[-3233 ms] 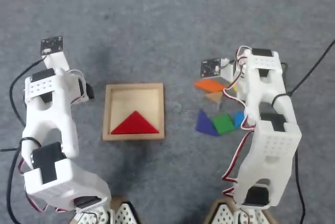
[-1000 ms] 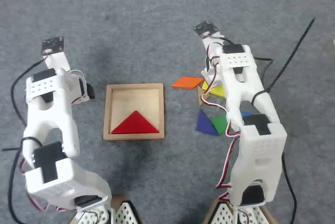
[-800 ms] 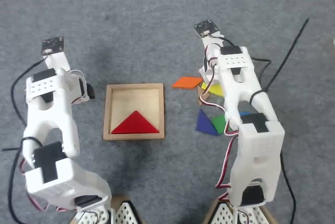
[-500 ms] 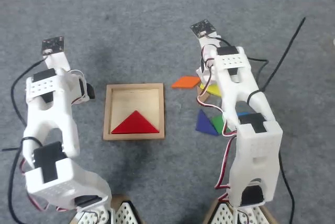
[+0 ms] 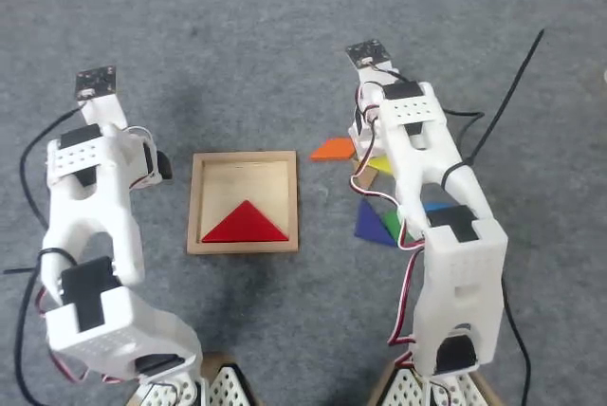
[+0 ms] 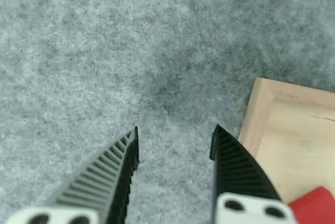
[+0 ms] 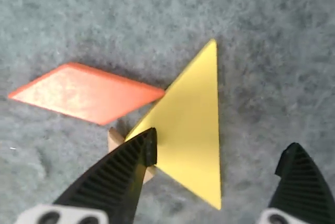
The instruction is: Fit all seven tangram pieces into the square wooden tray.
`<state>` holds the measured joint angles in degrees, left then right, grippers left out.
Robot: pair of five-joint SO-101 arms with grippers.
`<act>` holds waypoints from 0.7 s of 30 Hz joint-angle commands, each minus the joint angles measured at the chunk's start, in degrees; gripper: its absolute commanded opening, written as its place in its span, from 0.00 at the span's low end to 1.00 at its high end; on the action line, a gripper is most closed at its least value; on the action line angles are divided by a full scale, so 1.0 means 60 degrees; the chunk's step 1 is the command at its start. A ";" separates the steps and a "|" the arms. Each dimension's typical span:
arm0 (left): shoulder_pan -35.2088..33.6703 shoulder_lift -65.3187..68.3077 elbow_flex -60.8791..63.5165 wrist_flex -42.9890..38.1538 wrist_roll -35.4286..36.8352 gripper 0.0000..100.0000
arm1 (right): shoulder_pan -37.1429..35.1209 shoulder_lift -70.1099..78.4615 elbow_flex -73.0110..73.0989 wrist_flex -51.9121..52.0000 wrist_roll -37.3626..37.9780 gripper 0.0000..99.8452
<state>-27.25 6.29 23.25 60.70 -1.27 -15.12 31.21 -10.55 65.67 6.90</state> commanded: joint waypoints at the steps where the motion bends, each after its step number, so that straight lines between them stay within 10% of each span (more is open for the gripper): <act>1: -0.0044 -0.0513 -0.0198 -0.0132 0.0059 0.22 | -0.0432 -0.0974 0.0278 -0.0051 -0.0234 0.36; 21: -0.0044 -0.0513 -0.0198 -0.0088 0.0059 0.22 | -0.0462 -0.0359 0.0879 -0.1810 0.0015 0.36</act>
<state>-27.25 6.29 23.25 60.70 -1.27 -19.87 28.75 -1.23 55.47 6.29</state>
